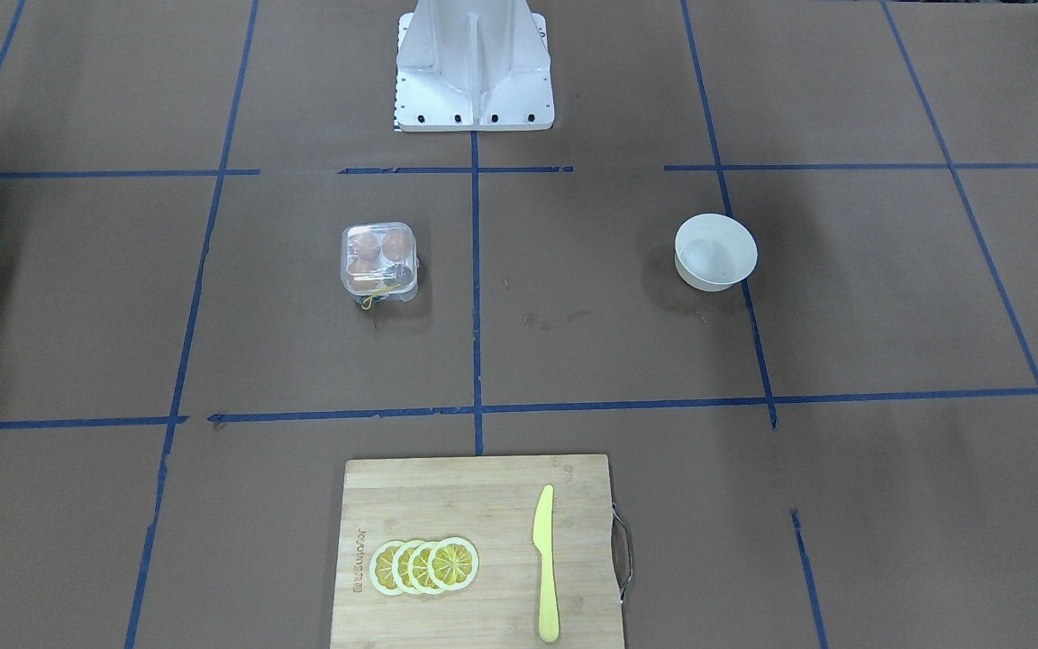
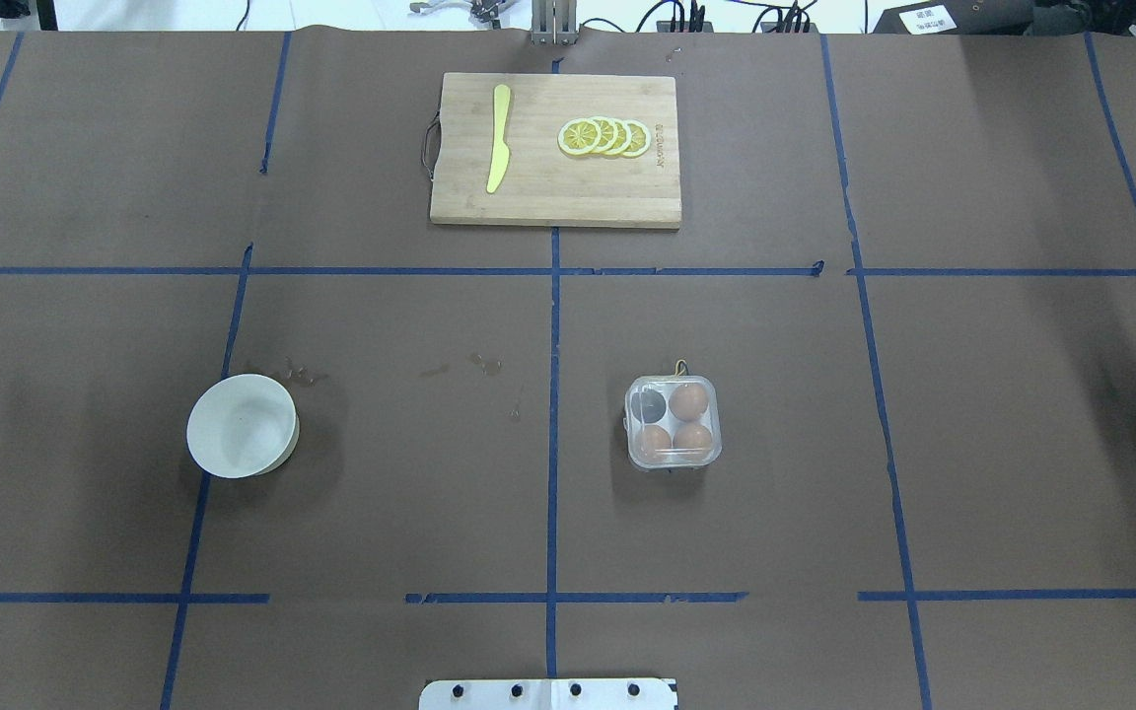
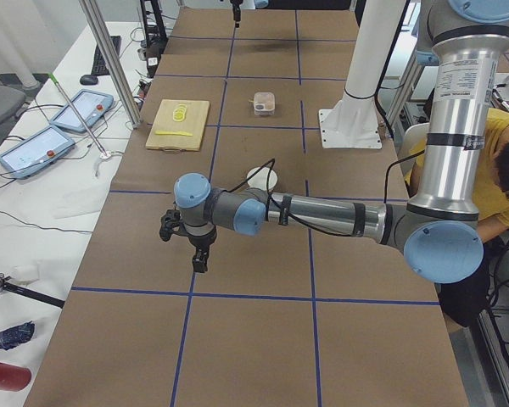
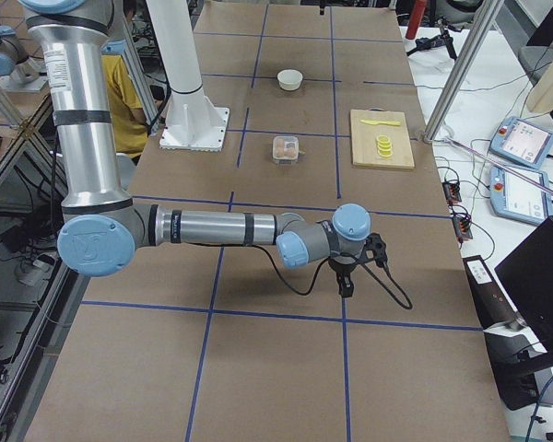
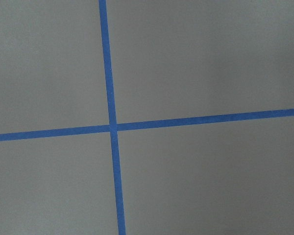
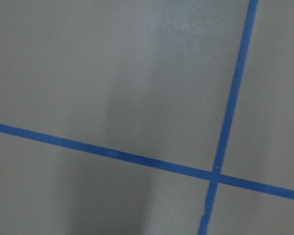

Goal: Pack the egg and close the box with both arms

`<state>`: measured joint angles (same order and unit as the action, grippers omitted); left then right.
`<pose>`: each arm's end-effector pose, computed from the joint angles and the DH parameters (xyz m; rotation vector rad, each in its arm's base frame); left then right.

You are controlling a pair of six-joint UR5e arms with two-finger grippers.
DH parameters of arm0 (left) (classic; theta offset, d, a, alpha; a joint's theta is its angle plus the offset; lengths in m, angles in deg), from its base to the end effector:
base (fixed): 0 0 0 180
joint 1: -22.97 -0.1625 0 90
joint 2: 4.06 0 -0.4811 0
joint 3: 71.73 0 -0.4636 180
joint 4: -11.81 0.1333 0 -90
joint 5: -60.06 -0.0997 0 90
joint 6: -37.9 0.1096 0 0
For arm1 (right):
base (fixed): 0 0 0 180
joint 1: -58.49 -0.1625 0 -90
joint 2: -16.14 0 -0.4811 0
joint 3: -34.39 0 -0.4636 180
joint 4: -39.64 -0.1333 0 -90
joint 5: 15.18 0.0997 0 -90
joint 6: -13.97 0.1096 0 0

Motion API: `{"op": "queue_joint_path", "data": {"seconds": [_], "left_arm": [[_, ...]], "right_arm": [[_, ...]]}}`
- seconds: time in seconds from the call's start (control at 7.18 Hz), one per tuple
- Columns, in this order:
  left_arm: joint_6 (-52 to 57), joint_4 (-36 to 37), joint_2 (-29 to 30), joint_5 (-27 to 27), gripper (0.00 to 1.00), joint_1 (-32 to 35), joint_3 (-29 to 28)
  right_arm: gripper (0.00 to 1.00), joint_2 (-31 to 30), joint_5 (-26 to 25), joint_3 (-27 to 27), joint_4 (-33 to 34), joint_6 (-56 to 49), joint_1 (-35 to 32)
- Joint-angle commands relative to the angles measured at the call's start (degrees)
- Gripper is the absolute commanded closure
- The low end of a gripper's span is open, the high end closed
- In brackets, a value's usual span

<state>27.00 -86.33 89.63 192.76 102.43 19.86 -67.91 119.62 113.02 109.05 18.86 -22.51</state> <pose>0.0533 -0.6088 0.6551 0.0814 0.7703 0.0813 -0.0429 -0.6290 0.7338 0.1554 -0.8026 -0.1712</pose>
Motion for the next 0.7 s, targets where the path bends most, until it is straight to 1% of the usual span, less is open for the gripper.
{"op": "queue_joint_path", "data": {"seconds": [0.0,0.14,0.42,0.56], "left_arm": [[0.00,-0.30,0.18,-0.07,0.00,0.08,0.17],[-0.09,-0.22,0.09,-0.16,0.00,0.26,-0.27],[0.17,-0.04,-0.52,0.01,0.00,0.70,-0.88],[0.26,-0.13,-0.96,0.36,0.00,1.05,-2.02]], "right_arm": [[0.00,0.29,2.13,-1.47,4.90,-4.63,-5.20],[0.00,1.77,2.23,-0.86,7.56,-5.24,-5.56],[0.00,4.76,1.79,-0.85,15.46,-7.34,-6.44],[0.00,6.25,1.79,-0.68,18.80,-7.53,-5.84]]}}
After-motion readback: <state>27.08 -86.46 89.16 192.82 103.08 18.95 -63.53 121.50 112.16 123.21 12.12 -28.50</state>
